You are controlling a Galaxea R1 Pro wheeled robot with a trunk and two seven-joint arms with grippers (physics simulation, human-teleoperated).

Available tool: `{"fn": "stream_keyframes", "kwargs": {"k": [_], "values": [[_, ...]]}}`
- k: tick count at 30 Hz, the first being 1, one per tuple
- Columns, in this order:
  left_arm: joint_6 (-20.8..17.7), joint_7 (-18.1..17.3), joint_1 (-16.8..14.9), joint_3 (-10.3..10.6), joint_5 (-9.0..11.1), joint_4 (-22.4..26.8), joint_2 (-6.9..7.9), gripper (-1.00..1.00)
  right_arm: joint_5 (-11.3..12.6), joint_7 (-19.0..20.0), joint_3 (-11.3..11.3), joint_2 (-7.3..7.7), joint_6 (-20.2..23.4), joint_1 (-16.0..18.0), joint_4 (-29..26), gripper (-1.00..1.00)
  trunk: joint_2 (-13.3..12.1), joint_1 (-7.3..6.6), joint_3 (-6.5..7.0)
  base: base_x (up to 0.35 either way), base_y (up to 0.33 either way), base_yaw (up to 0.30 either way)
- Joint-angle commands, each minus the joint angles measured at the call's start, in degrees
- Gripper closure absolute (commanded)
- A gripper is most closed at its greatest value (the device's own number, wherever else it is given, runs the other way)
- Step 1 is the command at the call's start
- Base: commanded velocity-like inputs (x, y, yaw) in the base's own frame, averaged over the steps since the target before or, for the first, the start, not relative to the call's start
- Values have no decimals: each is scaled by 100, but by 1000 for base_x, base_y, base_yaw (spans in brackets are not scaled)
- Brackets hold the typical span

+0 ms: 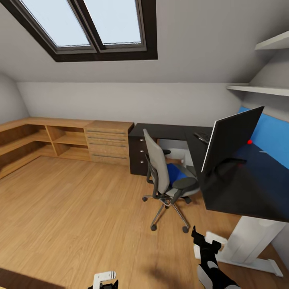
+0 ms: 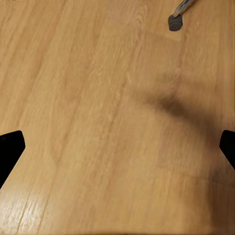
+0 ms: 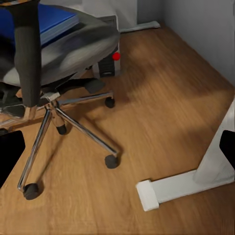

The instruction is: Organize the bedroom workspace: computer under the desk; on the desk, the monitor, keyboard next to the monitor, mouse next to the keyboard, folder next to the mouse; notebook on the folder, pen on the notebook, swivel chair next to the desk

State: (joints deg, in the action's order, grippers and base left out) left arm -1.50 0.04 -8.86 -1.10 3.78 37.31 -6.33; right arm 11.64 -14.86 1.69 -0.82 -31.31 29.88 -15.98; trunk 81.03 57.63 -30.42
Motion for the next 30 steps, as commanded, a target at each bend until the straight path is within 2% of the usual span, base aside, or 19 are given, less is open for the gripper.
{"fn": "stream_keyframes", "kwargs": {"k": [1,21,30], "values": [[-12,1,-1,0,41,6,-3,-100,31,4,17,5,-27,31,4,-100,45,22,-24,0,0,0],[44,-13,-2,47,55,-3,-9,-100,23,-8,-10,105,-100,177,8,-100,847,462,-384,0,0,0],[47,-35,-2,40,48,-5,-1,-100,-67,-5,-11,286,-109,224,-14,-100,1208,659,-545,0,0,0]]}}
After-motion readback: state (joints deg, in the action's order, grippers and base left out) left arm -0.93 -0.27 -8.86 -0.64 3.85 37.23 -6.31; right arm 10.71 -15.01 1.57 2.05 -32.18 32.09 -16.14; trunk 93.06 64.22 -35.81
